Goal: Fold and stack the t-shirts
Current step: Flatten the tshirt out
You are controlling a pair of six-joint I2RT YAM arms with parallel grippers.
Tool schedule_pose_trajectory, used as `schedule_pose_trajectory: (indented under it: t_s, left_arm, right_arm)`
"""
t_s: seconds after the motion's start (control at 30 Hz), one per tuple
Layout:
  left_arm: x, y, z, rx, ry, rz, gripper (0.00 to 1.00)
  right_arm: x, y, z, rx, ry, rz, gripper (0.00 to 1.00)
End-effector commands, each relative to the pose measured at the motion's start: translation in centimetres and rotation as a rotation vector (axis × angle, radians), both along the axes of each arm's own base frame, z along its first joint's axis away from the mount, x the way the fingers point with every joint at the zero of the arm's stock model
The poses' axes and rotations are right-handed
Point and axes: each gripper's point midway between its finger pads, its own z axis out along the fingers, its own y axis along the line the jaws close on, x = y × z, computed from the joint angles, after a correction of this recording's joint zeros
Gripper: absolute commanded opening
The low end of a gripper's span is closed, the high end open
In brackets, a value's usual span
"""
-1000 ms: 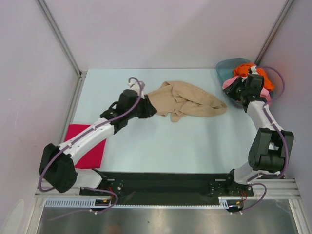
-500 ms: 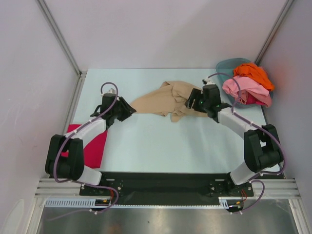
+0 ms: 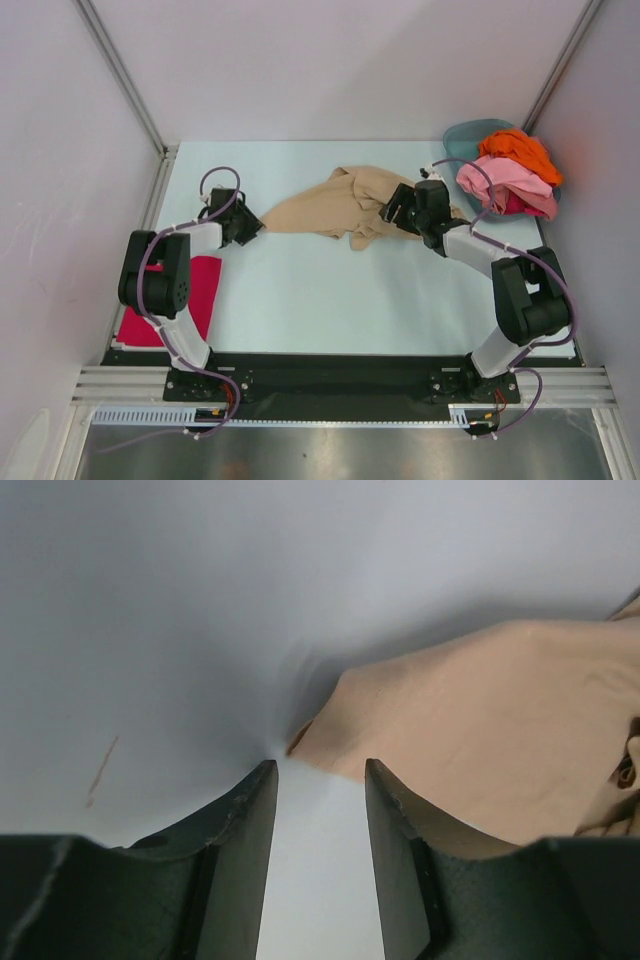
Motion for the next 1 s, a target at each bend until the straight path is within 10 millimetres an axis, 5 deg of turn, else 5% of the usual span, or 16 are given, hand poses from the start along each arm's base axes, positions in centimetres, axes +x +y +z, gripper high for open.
schedule_pose_trajectory:
  t_s: [0.0, 0.27, 0.37, 0.4, 0.47, 0.97]
  left_arm:
    - [2.8, 0.2, 0.9, 0.004, -0.061, 0.023, 0.47]
    - [3.0, 0.2, -0.3, 0.002, -0.043, 0.036, 0.44]
    - [2.9, 0.5, -0.3, 0.01, -0.044, 0.038, 0.29]
    - [2.9, 0.4, -0.2, 0.015, -0.048, 0.028, 0.14]
    - [2.8, 0.4, 0.1, 0.02, -0.046, 0.02, 0.01]
    - [0.5, -0.6, 4.5, 0.002, -0.123, -0.057, 0.0]
  right_arm:
    - [1.0, -0.2, 1.0, 0.025, -0.056, -0.009, 0.68]
    - [1.3, -0.2, 0.0, 0.032, -0.04, -0.013, 0.68]
    - [1.4, -0.2, -0.7, 0.035, -0.019, -0.027, 0.68]
    - [1.6, -0.1, -1.0, 0.044, -0.002, -0.044, 0.68]
    - [1.8, -0.2, -1.5, 0.036, 0.024, -0.078, 0.68]
    - [-0.3, 3.3, -3.9, 0.143, 0.083, -0.199, 0.54]
